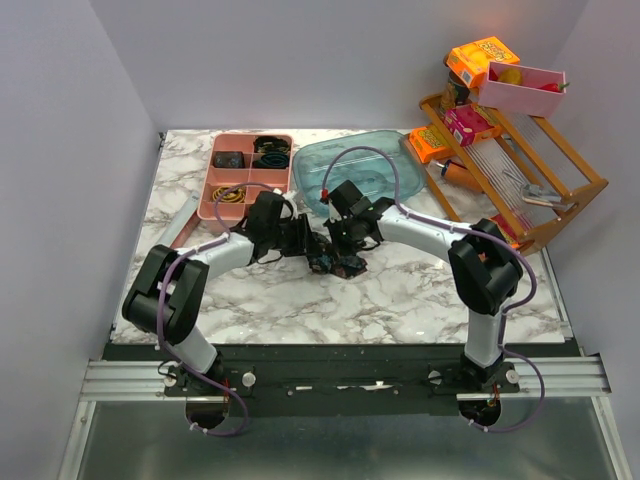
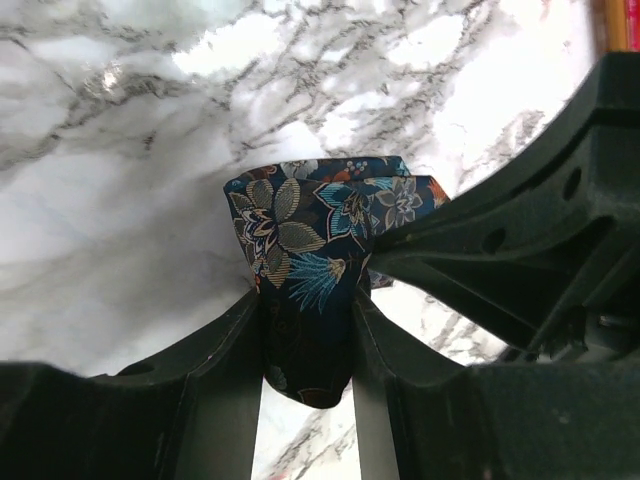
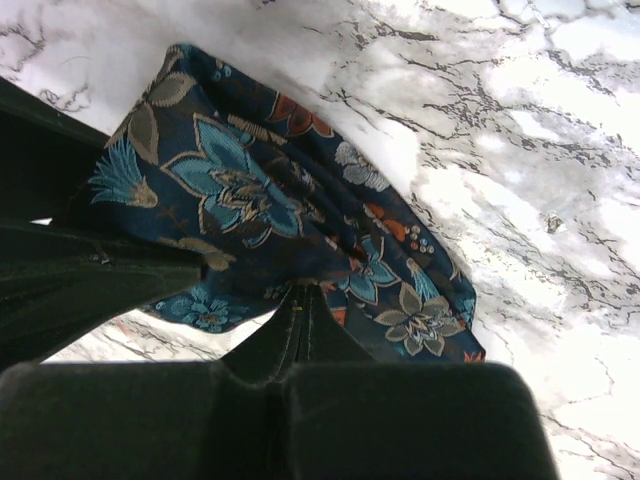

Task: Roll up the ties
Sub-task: Roll the tie at the center of the board.

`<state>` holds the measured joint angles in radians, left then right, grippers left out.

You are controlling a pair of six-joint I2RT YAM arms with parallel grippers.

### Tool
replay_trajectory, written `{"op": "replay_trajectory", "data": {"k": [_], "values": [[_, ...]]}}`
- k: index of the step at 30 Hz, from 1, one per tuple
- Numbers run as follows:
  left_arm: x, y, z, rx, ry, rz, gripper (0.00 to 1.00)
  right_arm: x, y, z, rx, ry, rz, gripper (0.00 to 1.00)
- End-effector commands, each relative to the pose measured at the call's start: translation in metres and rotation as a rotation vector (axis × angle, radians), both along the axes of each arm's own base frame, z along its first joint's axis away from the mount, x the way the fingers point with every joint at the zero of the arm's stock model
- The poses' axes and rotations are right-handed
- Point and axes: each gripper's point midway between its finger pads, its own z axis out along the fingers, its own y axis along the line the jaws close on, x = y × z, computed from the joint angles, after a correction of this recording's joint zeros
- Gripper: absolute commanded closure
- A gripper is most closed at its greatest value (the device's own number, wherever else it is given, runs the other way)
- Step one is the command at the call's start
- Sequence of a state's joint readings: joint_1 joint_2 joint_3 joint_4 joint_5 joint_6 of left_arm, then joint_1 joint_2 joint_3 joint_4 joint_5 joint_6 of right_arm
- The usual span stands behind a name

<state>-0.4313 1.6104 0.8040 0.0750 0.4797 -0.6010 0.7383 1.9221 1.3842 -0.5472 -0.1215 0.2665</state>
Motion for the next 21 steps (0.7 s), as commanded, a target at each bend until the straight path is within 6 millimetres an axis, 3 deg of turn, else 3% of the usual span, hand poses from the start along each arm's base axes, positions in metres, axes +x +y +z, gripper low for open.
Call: {"op": "replay_trajectory", "data": {"k": [1,8,18,21], "values": [[0.007,0.018,0.0,0.185,-0.039,0.011,0.55,0.007,-0.004,0.027,0.038,-0.068,-0.044,0.99],[0.015,0.04,0.003,0.438,-0.074,0.033,0.55,0.018,-0.024,0.052,0.127,-0.102,-0.115,0.99],[0.027,0.06,0.0,0.845,-0.125,0.054,0.55,0.02,-0.053,0.049,0.153,-0.082,-0.185,0.99],[0.031,0.055,0.005,0.917,-0.149,0.047,0.55,0.017,-0.061,0.042,0.147,-0.068,-0.2,0.99]]}}
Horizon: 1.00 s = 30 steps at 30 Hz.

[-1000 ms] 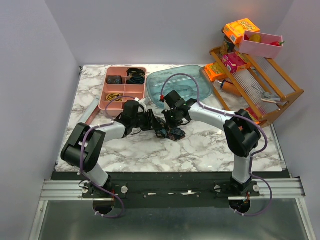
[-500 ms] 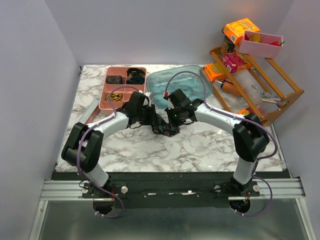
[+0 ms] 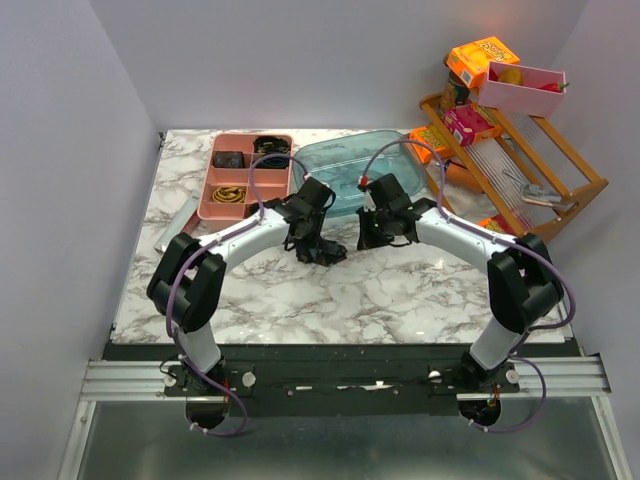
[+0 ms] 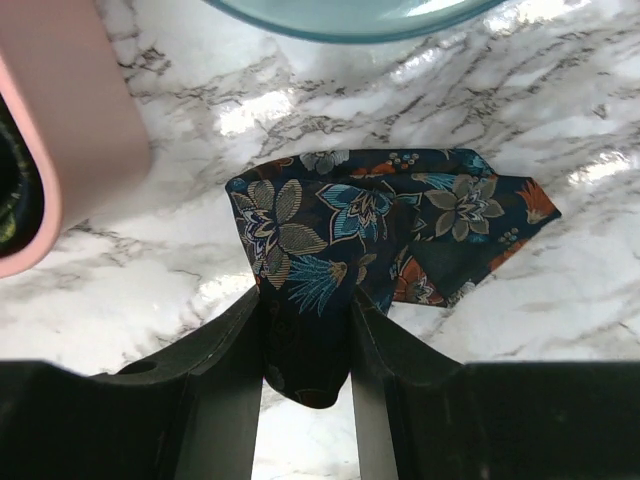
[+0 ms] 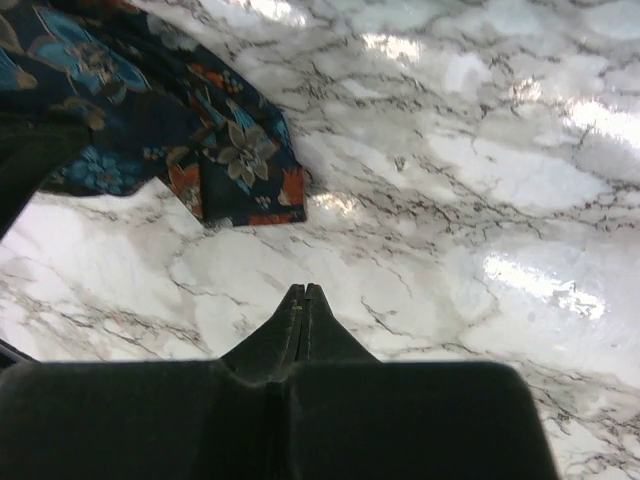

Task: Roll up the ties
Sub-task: Roll the tie at the center of the board.

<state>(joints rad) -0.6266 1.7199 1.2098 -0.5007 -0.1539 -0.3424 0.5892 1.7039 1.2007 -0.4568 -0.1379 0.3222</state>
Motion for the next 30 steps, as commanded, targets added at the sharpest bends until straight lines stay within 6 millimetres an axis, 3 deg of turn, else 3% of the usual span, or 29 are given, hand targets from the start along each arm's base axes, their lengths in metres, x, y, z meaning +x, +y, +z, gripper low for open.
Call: {"op": "replay_trajectory", "data": {"k": [1,8,14,21,22,27,30], "values": [[0.004,0.026,0.001,0.277,-0.043,0.038,0.55,-0.004,-0.006,0.008,0.043,-0.008,-0.018,0.99],[0.012,0.022,0.009,0.489,-0.086,0.034,0.54,-0.014,-0.021,0.0,0.063,0.017,-0.052,0.99],[0.008,-0.006,-0.003,0.549,-0.103,-0.026,0.54,-0.022,-0.034,-0.006,0.088,0.038,-0.087,0.99],[0.005,-0.043,-0.005,0.596,-0.133,-0.086,0.51,-0.033,-0.044,0.007,0.141,-0.003,-0.14,0.99],[0.006,-0.046,-0.005,0.596,-0.132,-0.09,0.5,-0.033,-0.044,0.015,0.16,-0.024,-0.15,0.99],[0.001,-0.069,-0.008,0.567,-0.122,-0.127,0.45,-0.039,-0.049,0.018,0.169,-0.037,-0.164,0.99],[-0.004,-0.083,-0.009,0.496,-0.104,-0.154,0.36,-0.043,-0.052,0.014,0.162,-0.029,-0.164,0.99]]}}
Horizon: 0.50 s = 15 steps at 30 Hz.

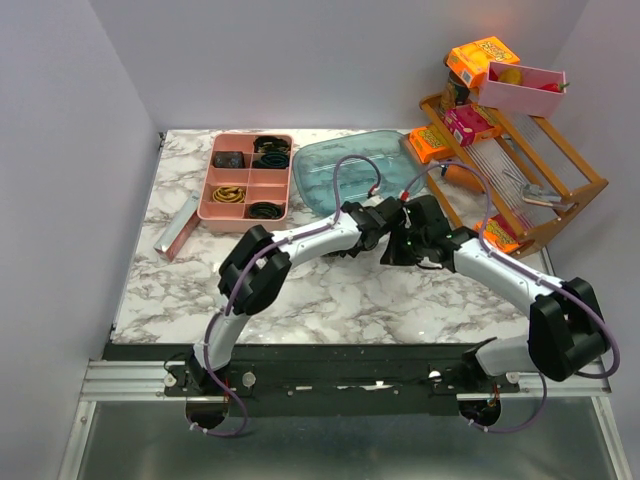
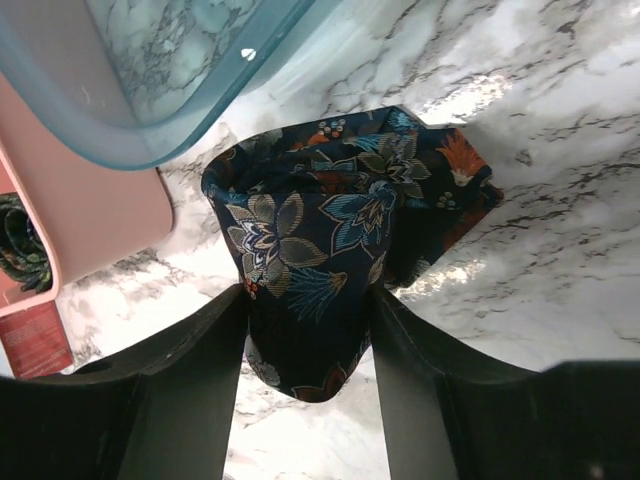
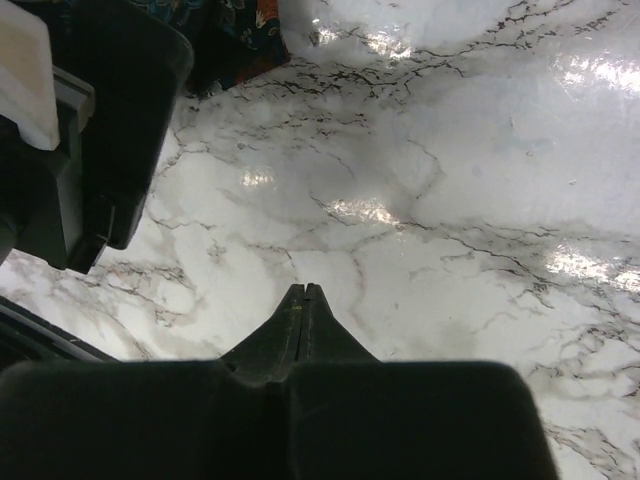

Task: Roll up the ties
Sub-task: Roll the tie at the center of the board.

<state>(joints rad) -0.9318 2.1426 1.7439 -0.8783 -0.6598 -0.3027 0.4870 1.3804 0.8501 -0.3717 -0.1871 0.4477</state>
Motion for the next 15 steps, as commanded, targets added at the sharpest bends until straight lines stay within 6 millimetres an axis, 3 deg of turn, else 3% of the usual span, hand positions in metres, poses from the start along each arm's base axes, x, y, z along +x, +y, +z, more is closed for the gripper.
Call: {"op": "replay_trajectory", "data": {"k": [1,5,15], "values": [[-0.011,-0.019,-0.007,-0.06,0.047,-0.031,0.29,0.003,0.005,0.012,0.038,-0.058,0.003,0.99],[-0.013,-0.036,0.004,-0.188,0.044,-0.058,0.18,0.001,0.002,0.011,0.033,-0.059,-0.003,0.99],[-0.022,-0.066,0.027,-0.427,0.088,-0.113,0.18,0.002,-0.001,0.015,0.025,-0.077,-0.011,0.99]]}}
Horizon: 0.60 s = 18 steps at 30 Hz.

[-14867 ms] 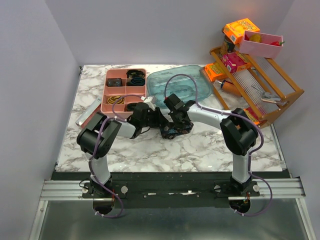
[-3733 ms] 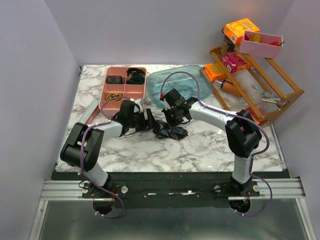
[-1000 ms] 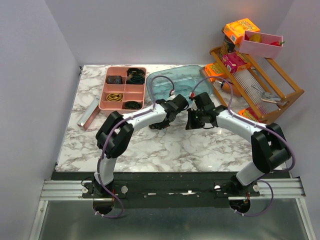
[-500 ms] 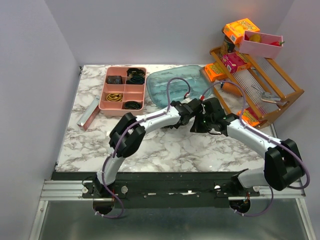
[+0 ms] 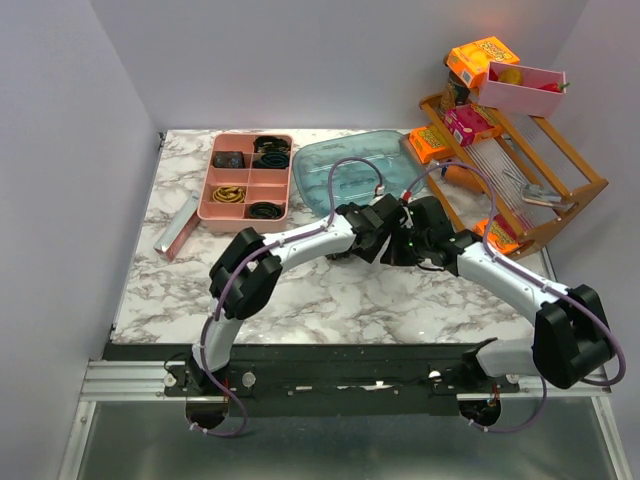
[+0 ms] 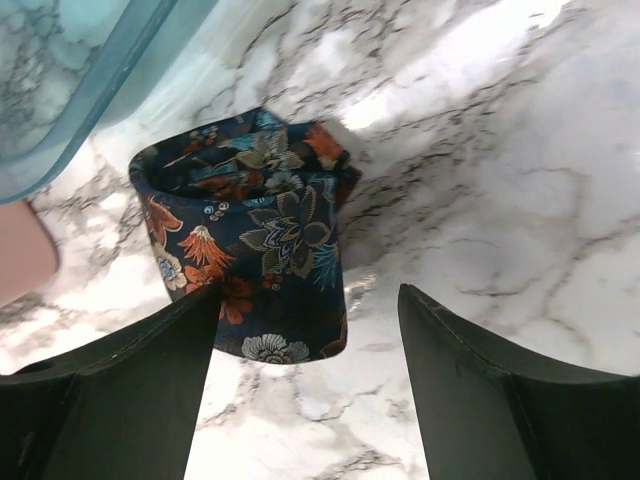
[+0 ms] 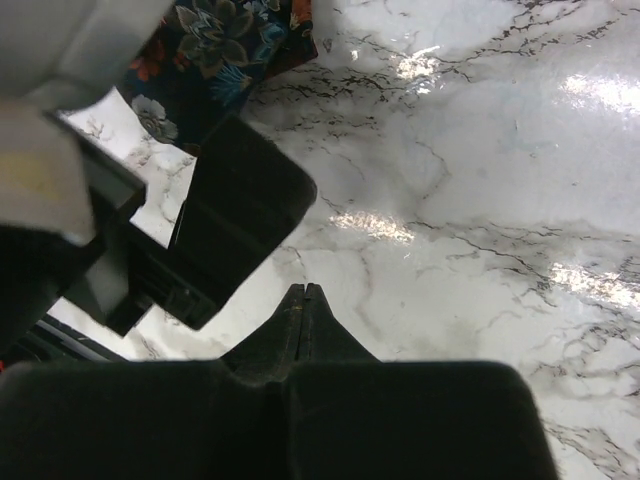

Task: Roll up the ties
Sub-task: Roll the tie at the center of the board.

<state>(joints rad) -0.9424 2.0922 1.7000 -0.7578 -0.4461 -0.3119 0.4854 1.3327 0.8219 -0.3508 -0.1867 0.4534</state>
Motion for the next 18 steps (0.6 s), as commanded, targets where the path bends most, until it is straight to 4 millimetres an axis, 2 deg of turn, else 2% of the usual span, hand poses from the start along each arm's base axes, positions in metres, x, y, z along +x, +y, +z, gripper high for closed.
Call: {"op": "replay_trajectory", "data": {"k": [1,5,6,8,10,11,12,13,14,15,16,17,18], "values": [[-0.005,-0.022,0.031,-0.228,0.014,-0.023,0.18,0.004,0.0,0.007,0.002,-0.046,-0.004,0.99],[0.001,-0.017,0.046,-0.399,0.042,-0.003,0.16,0.011,0.001,0.009,-0.014,-0.06,0.002,0.99],[0.003,-0.003,0.05,-0.429,0.045,0.021,0.14,0.012,0.002,0.008,-0.015,-0.058,0.009,0.99],[0.011,0.003,0.061,-0.514,0.021,0.034,0.09,0.019,0.008,0.015,-0.008,-0.074,0.023,0.98],[0.012,0.02,0.066,-0.598,0.038,0.054,0.05,0.026,0.017,0.02,0.017,-0.083,0.054,0.98],[0.014,0.019,0.071,-0.654,0.043,0.044,0.03,0.029,0.022,0.023,0.032,-0.092,0.066,0.98],[0.006,0.024,0.068,-0.693,0.079,0.031,0.02,0.03,0.028,0.026,0.055,-0.089,0.087,0.98],[0.015,0.035,0.068,-0.717,0.081,0.058,0.01,0.033,0.033,0.021,0.056,-0.077,0.103,0.98],[0.018,0.038,0.068,-0.745,0.081,0.067,0.01,0.041,0.039,0.028,0.067,-0.089,0.113,0.98],[0.017,0.044,0.061,-0.754,0.093,0.076,0.01,0.043,0.045,0.029,0.072,-0.088,0.129,0.98],[0.019,0.049,0.06,-0.782,0.112,0.08,0.01,0.046,0.049,0.02,0.062,-0.065,0.141,0.98],[0.023,0.05,0.061,-0.81,0.106,0.085,0.01,0.053,0.054,0.026,0.071,-0.077,0.146,0.98],[0.022,0.052,0.054,-0.818,0.129,0.093,0.01,0.054,0.059,0.027,0.078,-0.074,0.158,0.98]]}}
